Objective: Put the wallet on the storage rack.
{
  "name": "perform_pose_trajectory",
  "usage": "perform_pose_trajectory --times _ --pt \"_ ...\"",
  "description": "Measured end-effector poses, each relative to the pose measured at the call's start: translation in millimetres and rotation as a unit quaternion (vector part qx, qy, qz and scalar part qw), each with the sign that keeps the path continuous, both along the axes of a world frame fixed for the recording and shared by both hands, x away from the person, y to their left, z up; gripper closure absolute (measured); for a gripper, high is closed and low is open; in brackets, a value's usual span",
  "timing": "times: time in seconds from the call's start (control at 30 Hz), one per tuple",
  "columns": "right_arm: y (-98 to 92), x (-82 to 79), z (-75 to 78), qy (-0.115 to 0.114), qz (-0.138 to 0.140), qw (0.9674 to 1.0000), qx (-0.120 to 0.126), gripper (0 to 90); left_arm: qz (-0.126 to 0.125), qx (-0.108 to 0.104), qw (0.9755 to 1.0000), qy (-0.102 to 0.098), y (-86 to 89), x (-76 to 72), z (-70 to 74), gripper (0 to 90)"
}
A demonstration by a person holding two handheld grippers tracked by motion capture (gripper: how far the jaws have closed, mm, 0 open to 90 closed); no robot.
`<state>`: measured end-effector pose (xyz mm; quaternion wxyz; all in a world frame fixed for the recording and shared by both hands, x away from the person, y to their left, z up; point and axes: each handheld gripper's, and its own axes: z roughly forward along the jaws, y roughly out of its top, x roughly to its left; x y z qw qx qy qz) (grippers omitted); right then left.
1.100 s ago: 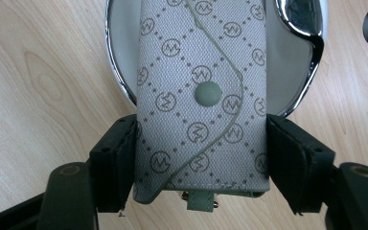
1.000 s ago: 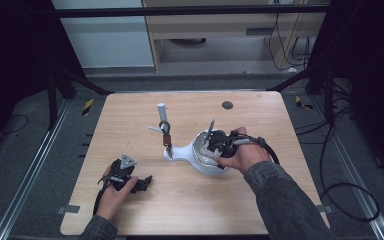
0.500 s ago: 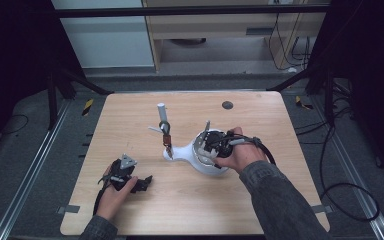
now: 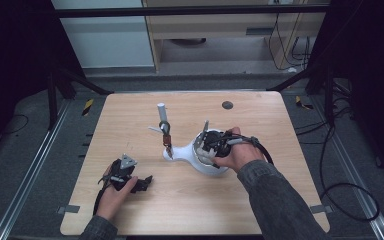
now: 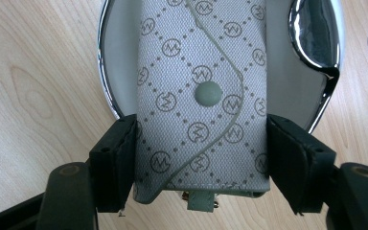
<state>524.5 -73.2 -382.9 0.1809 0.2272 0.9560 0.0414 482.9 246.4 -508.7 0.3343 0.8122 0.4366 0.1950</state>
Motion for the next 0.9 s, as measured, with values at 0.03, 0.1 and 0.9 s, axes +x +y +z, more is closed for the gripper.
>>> perform_pose_trajectory --times 0.03,0.1,0.9 --pt "0.5 0.2 -0.3 0.000 -0.001 1.0000 0.001 31.4 0.000 0.000 1.0000 0.000 0.0 0.0 0.0 0.0" --pt "0.6 0.9 -0.7 0.001 0.000 1.0000 0.001 31.4 0.000 0.000 1.0000 0.000 0.0 0.0 0.0 0.0" --pt "7.5 5.4 -7.5 0.005 0.006 1.0000 -0.001 31.1 0.000 0.000 1.0000 -0.001 -0.1 0.0 -0.1 0.0"
